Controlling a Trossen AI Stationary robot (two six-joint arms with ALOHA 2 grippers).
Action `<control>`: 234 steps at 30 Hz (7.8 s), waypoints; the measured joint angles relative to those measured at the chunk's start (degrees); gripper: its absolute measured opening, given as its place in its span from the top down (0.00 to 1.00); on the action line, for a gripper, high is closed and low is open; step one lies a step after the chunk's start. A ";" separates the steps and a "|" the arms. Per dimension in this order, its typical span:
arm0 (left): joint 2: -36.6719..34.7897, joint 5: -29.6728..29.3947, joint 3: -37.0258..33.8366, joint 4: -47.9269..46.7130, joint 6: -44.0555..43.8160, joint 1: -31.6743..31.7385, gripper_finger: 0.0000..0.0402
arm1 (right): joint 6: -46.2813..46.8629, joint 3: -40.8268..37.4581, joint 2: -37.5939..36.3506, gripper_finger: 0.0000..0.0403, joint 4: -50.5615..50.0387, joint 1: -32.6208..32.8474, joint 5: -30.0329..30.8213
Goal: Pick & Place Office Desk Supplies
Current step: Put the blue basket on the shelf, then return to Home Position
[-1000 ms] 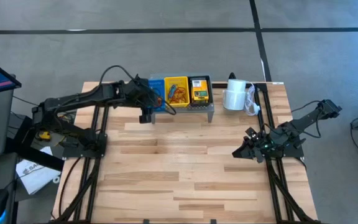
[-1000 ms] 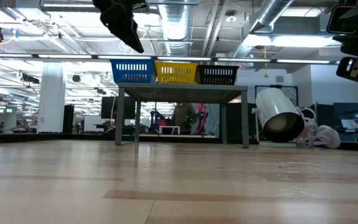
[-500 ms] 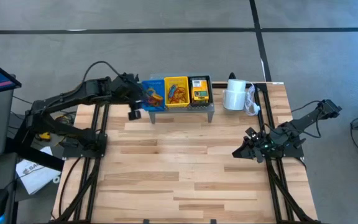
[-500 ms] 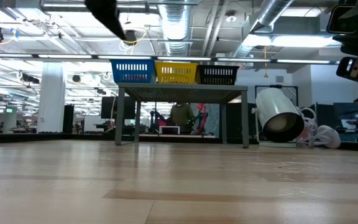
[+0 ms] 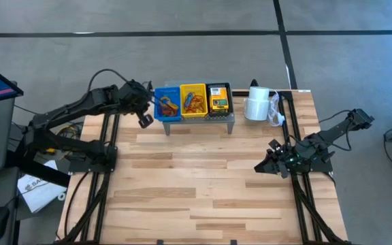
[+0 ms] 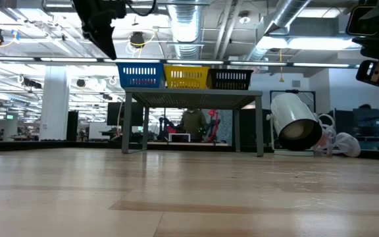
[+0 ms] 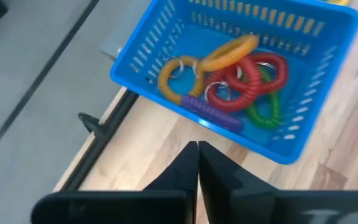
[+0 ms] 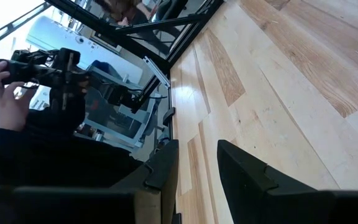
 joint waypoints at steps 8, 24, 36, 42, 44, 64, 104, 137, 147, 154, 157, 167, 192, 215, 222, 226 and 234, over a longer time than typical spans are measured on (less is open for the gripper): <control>-0.02 1.46 -2.46 3.09 -2.09 3.22 1.00 | 0.00 0.00 -0.02 0.73 0.00 -0.02 0.00; 0.00 7.12 -2.81 3.28 -20.19 9.40 1.00 | 0.00 -0.02 0.00 0.73 0.00 -0.02 -0.01; 1.37 7.23 -2.85 4.79 -29.46 9.68 1.00 | 0.00 -0.02 -0.02 0.73 0.00 -0.01 -0.01; 3.78 9.70 -2.85 5.24 -30.83 9.05 1.00 | -0.02 -0.02 0.00 0.73 0.00 -0.02 0.01; 4.38 9.92 -2.85 5.67 -31.21 8.80 1.00 | 0.00 -0.02 0.00 0.73 0.00 -0.02 -0.01; 4.94 12.15 -2.85 7.20 -29.84 8.79 1.00 | 0.00 -0.02 0.00 0.73 0.00 -0.02 -0.01; 4.92 14.16 -2.85 8.68 -26.61 8.77 1.00 | 0.00 -0.04 0.00 0.73 0.00 -0.01 0.00; 2.74 15.23 -2.83 6.63 -23.74 8.97 1.00 | 0.00 -0.04 -0.01 0.73 0.00 -0.01 0.00; -7.44 14.11 -2.83 1.39 -21.22 10.02 1.00 | 0.00 -0.04 0.00 0.73 0.00 -0.02 -0.01; -19.56 17.29 -3.74 1.49 -18.45 5.86 1.00 | 0.00 -0.04 -0.01 0.73 0.00 -0.02 0.01; -25.80 18.33 -7.37 4.40 -17.70 2.08 1.00 | 0.00 -0.04 -0.01 0.73 0.00 -0.02 0.00; -44.43 19.25 -28.64 29.79 -19.07 -14.95 1.00 | 0.00 -0.04 0.00 0.73 0.00 -0.02 -0.01; -57.00 20.08 -59.61 56.19 -8.97 -25.22 1.00 | 0.00 -0.04 -0.01 0.73 0.00 -0.01 -0.01; -58.93 20.06 -67.83 58.51 -9.03 -25.11 1.00 | 0.00 -0.04 0.00 0.73 0.00 -0.02 0.01; -58.88 20.06 -67.83 58.93 -9.03 -25.11 1.00 | 0.00 -0.04 -0.02 0.73 0.00 -0.02 -0.01; -58.88 20.06 -67.83 58.90 -9.04 -25.11 1.00 | 0.00 -0.04 0.00 0.73 0.00 -0.02 0.00; -58.88 20.06 -67.83 58.90 -9.03 -25.11 1.00 | -0.01 -0.04 -0.02 0.73 0.00 -0.02 0.00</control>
